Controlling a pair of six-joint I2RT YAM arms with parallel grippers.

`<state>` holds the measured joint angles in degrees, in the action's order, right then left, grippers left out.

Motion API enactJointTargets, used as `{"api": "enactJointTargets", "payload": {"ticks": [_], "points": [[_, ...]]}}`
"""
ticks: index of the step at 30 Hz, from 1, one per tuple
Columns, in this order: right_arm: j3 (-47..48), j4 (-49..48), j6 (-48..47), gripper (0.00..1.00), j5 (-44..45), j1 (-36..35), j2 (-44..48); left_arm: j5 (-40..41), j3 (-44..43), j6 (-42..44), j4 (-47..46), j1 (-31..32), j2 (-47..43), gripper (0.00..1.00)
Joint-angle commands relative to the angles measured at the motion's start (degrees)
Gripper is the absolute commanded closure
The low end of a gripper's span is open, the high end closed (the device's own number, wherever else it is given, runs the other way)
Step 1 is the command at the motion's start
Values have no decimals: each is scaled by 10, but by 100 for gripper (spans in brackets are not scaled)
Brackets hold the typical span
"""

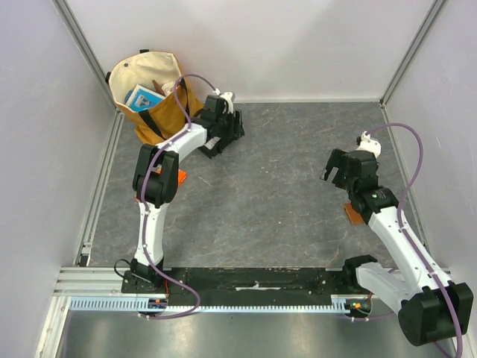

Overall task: Put the credit cards into the card holder
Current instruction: Move the storage box to the center of the board, then open the card holder at the center of the board.

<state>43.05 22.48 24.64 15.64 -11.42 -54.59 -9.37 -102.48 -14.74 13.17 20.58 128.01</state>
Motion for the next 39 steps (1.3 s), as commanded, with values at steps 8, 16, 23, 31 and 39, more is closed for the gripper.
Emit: {"api": "enactJointTargets", "payload": {"ticks": [8, 16, 23, 31, 39], "points": [[25, 60, 11, 2, 92, 46, 27, -65, 88, -36, -31, 125, -57, 35], [2, 103, 58, 2, 58, 188, -4, -86, 163, -103, -94, 201, -88, 36], [-66, 86, 112, 2, 0, 308, -53, -84, 181, -130, -118, 276, -98, 36], [-82, 30, 65, 2, -81, 319, -140, -51, 228, -125, -144, 279, -173, 20], [-83, -10, 52, 2, -146, 281, -238, -54, 260, -116, -125, 260, -235, 16]]}}
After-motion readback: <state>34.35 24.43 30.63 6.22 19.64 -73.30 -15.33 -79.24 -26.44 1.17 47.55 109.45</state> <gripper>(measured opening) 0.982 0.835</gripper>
